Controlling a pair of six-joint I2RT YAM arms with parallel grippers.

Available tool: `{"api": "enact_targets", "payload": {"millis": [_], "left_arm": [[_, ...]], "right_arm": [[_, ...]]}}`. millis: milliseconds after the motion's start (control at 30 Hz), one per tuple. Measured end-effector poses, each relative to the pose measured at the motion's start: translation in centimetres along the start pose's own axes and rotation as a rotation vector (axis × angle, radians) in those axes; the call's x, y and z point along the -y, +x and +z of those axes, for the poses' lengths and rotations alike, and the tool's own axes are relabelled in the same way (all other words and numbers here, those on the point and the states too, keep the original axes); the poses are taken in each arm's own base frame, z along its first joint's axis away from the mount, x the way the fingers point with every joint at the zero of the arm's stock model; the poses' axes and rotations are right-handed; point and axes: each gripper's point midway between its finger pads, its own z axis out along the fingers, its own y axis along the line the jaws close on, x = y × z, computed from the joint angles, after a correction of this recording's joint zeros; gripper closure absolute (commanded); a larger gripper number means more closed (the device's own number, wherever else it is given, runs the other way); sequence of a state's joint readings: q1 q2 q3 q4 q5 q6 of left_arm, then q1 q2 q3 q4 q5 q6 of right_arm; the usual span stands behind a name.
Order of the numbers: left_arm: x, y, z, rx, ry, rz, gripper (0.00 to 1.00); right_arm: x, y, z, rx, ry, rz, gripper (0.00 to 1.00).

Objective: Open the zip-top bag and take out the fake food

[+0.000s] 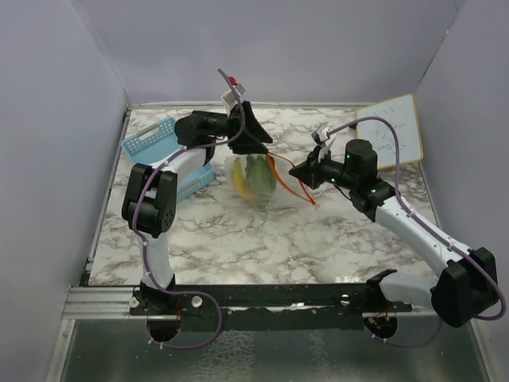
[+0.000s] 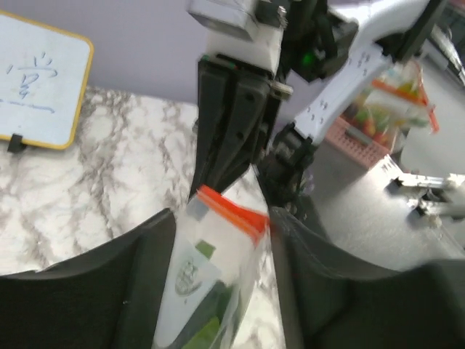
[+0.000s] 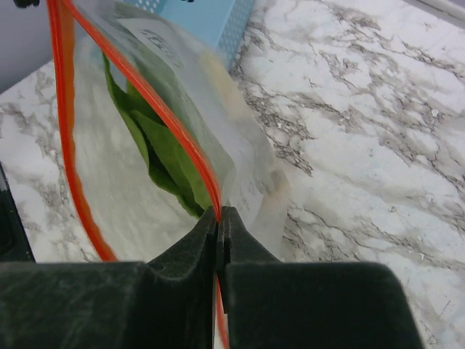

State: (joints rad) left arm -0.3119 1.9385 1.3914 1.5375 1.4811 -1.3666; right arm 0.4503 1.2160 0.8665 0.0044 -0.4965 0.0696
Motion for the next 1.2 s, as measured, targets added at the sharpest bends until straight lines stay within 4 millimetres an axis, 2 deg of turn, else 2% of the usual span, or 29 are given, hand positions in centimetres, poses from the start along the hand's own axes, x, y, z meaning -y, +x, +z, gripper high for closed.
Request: {"api": "enact_targets", "payload": {"millis": [33, 67, 233, 300, 367, 467, 567, 667, 733, 867, 933, 1033, 1067, 1133, 1200], "left_arm": [[-0.4, -0.7, 0.0, 0.030, -0.009, -0.009, 0.06], [-0.9, -1.2, 0.0, 0.060, -0.019, -0.016, 0.02], [-3.5, -3.6, -1.4, 0.191, -0.099, 0.003, 0.01], [-5.3, -4.4, -2.2, 0.244, -0.168, -0.003, 0.01], [-8.0, -5.2, -3.2, 0.308, -0.288, -0.037, 0.01], [-11.8, -5.4, -4.9, 0.363, -0.499, -0.089, 0.01], [-13.7, -4.9, -5.9, 0.371, -0.673, -0.117, 0.01], [-13.9, -3.9, -6.0, 0.341, -0.839, -0.109, 0.01], [-13.1, -3.5, -5.4, 0.312, -0.907, -0.105, 0.02], [-11.2, -3.5, -3.8, 0.270, -0.990, -0.072, 0.10], [-10.6, -2.8, -2.9, 0.242, -1.011, -0.057, 0.18], [-10.6, -0.2, -2.1, 0.184, -1.028, -0.080, 0.30], [-10.7, 1.2, -1.9, 0.154, -1.033, -0.100, 0.35], [-10.8, 3.4, -1.5, 0.106, -1.031, -0.123, 0.40], [-10.7, 4.7, -1.4, 0.073, -1.029, -0.129, 0.40]], "right_arm": [[-0.3, -0.4, -0.1, 0.011, -0.011, 0.001, 0.99], [-0.5, -0.6, -0.2, 0.018, -0.019, 0.003, 0.98], [-1.1, -2.6, -0.4, 0.051, -0.036, 0.035, 0.99], [-0.5, -3.5, -0.3, 0.065, 0.004, 0.052, 0.99], [0.5, -4.3, -0.2, 0.076, 0.063, 0.068, 0.99], [1.5, -4.7, -0.3, 0.086, 0.123, 0.089, 0.99], [2.0, -4.6, -0.3, 0.086, 0.150, 0.104, 0.99], [2.2, -4.5, -0.2, 0.083, 0.162, 0.108, 0.99], [2.3, -4.2, -0.1, 0.085, 0.163, 0.108, 0.99], [2.3, -2.7, -0.1, 0.071, 0.162, 0.114, 0.99], [2.3, -2.2, -0.1, 0.064, 0.163, 0.117, 0.99], [2.2, -1.9, -0.4, 0.063, 0.164, 0.119, 0.99], [2.2, -2.0, -0.5, 0.067, 0.164, 0.117, 0.99], [2.1, -2.3, -0.7, 0.075, 0.165, 0.113, 0.99], [2.1, -2.7, -0.9, 0.086, 0.171, 0.109, 0.99]]}}
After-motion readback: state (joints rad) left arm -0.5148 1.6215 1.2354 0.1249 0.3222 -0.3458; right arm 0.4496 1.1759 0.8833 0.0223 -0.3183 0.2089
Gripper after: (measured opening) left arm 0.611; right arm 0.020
